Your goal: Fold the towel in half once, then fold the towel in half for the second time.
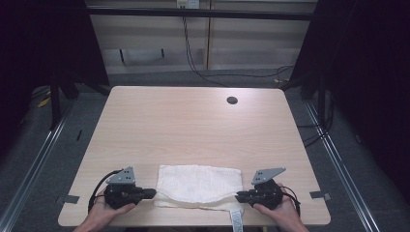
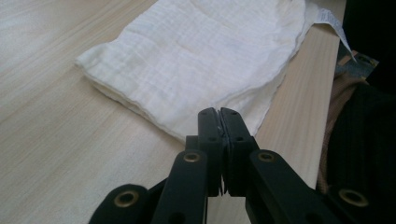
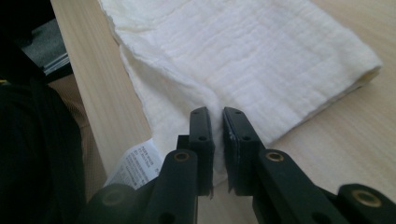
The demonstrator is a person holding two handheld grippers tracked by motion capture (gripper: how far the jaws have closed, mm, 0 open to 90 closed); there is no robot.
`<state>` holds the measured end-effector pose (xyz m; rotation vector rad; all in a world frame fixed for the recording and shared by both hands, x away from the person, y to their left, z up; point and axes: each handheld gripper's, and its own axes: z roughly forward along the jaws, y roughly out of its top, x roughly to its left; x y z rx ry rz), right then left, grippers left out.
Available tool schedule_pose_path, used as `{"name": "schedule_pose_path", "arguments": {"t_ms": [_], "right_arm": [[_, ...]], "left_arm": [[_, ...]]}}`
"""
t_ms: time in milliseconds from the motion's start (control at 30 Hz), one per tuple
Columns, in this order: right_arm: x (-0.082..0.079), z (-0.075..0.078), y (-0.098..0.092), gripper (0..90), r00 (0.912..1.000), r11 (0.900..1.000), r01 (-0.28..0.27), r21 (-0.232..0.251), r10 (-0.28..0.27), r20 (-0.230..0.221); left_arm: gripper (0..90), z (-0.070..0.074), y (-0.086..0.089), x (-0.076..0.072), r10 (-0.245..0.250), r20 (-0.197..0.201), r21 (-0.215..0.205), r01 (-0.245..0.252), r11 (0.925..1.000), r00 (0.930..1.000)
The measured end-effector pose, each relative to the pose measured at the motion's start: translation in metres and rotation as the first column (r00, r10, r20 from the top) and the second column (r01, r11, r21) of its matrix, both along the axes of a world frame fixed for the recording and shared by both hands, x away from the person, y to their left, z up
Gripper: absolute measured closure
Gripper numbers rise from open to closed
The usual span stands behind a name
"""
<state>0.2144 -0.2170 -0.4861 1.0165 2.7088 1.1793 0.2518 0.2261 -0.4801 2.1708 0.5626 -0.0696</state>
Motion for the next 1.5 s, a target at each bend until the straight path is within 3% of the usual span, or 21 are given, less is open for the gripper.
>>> {"name": "schedule_pose_path", "arguments": {"t_ms": [100, 133, 333, 433, 500, 533, 633, 767, 900, 1133, 1167, 1367, 1500], "right_arm": [[-0.002, 0.0, 0.0, 79.3, 1.0, 1.0, 0.001, -0.002, -0.001, 0.001], [-0.004, 0.001, -0.001, 78.9, 1.0, 1.0, 0.002, 0.007, -0.002, 0.004], [-0.009, 0.0, -0.002, 72.9, 0.9998, 1.0, 0.021, 0.009, -0.021, 0.0], [-0.011, 0.005, -0.002, 70.9, 0.9995, 0.999, 0.032, 0.027, -0.032, 0.008], [-0.011, 0.006, -0.002, 70.4, 0.9994, 0.999, 0.034, 0.028, -0.034, 0.006], [-0.012, 0.008, -0.002, 70.1, 0.9996, 0.999, 0.029, 0.034, -0.029, 0.0], [-0.012, 0.011, -0.003, 67.7, 0.9992, 0.998, 0.039, 0.045, -0.04, 0.01], [-0.008, 0.014, 0.0, 65.9, 0.9984, 0.998, 0.048, 0.051, -0.049, 0.027], [0.003, 0.019, 0.016, 55.2, 0.9975, 0.996, 0.056, 0.068, -0.059, 0.041], [0.011, 0.028, 0.045, 50.8, 0.998, 0.996, 0.013, 0.083, -0.018, 0.061], [0.014, 0.031, 0.056, 50.2, 0.9978, 0.997, -0.01, 0.083, 0.004, 0.066], [0.024, 0.03, 0.091, 48.1, 0.9962, 0.993, -0.07, 0.091, 0.065, 0.059], [0.026, 0.032, 0.112, 47.7, 0.9926, 0.991, -0.094, 0.094, 0.086, 0.086]], "left_arm": [[87.0, 0.0, 0.0, -0.002, -0.002, 0.003, 0.017, 0.002, 0.9999, 1.0], [86.4, 0.0, 0.0, -0.003, -0.011, -0.017, -0.004, 0.011, 0.9999, 0.9998], [79.4, 0.002, 0.001, -0.001, -0.027, -0.027, -0.007, 0.027, 0.9996, 0.9993], [73.7, 0.006, 0.007, 0.003, 0.004, -0.049, -0.064, -0.007, 0.9979, 0.9988], [68.8, 0.006, 0.008, 0.004, 0.013, -0.048, -0.066, -0.016, 0.9977, 0.9988], [60.8, 0.006, 0.01, 0.006, 0.045, -0.057, -0.072, -0.049, 0.9962, 0.9974], [54.7, 0.008, 0.014, 0.009, 0.07, -0.064, -0.099, -0.076, 0.9922, 0.9955], [47.9, 0.012, 0.014, 0.013, 0.103, -0.04, -0.095, -0.106, 0.9899, 0.9939], [42.3, 0.017, 0.008, 0.027, 0.158, -0.011, -0.069, -0.159, 0.9849, 0.9873], [37.1, 0.02, -0.004, 0.048, 0.175, 0.003, -0.04, -0.175, 0.9837, 0.9845], [37.2, 0.021, -0.004, 0.053, 0.181, 0.004, -0.042, -0.18, 0.9827, 0.9835], [37.1, 0.02, -0.012, 0.08, 0.241, -0.008, -0.031, -0.242, 0.9699, 0.9704], [36.0, 0.023, -0.019, 0.084, 0.225, -0.002, -0.054, -0.224, 0.973, 0.9745]]}}
